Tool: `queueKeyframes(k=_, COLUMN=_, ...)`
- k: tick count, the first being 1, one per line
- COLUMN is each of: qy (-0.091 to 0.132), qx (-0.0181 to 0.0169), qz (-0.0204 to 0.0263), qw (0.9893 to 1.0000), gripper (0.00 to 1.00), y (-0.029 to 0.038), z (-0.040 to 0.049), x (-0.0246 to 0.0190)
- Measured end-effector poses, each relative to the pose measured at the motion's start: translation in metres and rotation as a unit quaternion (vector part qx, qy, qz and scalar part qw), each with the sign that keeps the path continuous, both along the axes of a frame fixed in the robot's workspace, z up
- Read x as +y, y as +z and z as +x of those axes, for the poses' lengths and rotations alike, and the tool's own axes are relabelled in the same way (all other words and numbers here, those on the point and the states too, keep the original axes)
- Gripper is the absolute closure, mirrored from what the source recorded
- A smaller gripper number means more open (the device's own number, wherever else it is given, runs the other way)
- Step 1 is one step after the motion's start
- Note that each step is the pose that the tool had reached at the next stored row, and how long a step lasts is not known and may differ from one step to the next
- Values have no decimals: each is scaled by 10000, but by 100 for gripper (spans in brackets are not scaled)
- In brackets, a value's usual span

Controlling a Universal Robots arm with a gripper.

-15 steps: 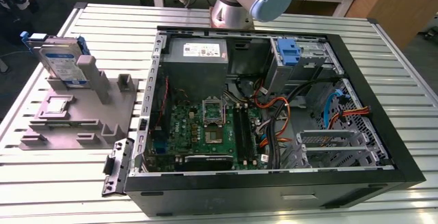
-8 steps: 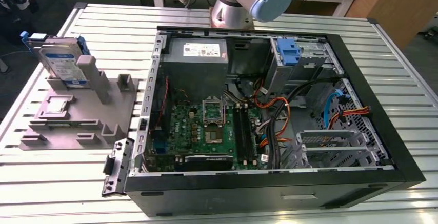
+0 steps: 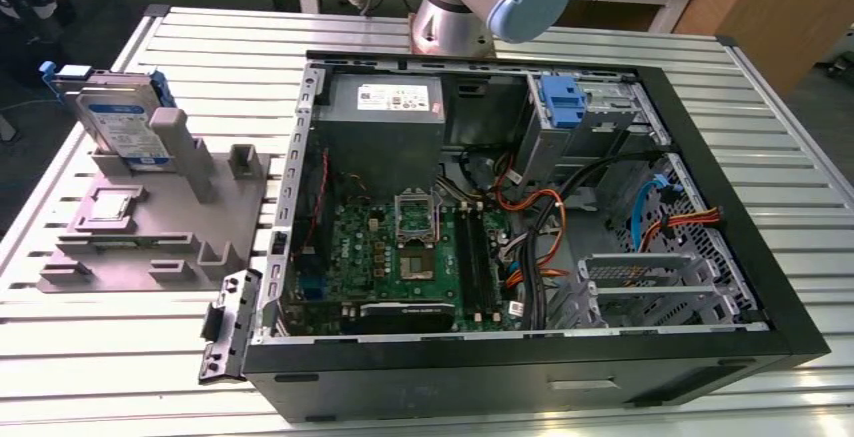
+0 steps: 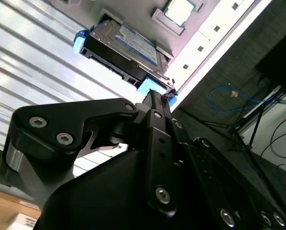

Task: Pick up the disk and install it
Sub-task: 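Pick up the disk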

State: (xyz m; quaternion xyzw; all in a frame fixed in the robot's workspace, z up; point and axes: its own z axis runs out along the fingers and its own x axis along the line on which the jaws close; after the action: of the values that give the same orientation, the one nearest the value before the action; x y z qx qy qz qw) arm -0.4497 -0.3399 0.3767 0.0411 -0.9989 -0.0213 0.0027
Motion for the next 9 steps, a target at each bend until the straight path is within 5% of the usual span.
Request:
queueKeyframes(k=5, qy=452, qx=-1, qz=0, qw=9990, gripper=89, y=-2, z=0, x=0)
queueKeyframes(k=9, qy=820, qx=-1, qz=0, qw=9966, gripper=89, y=-4, z=0, x=0)
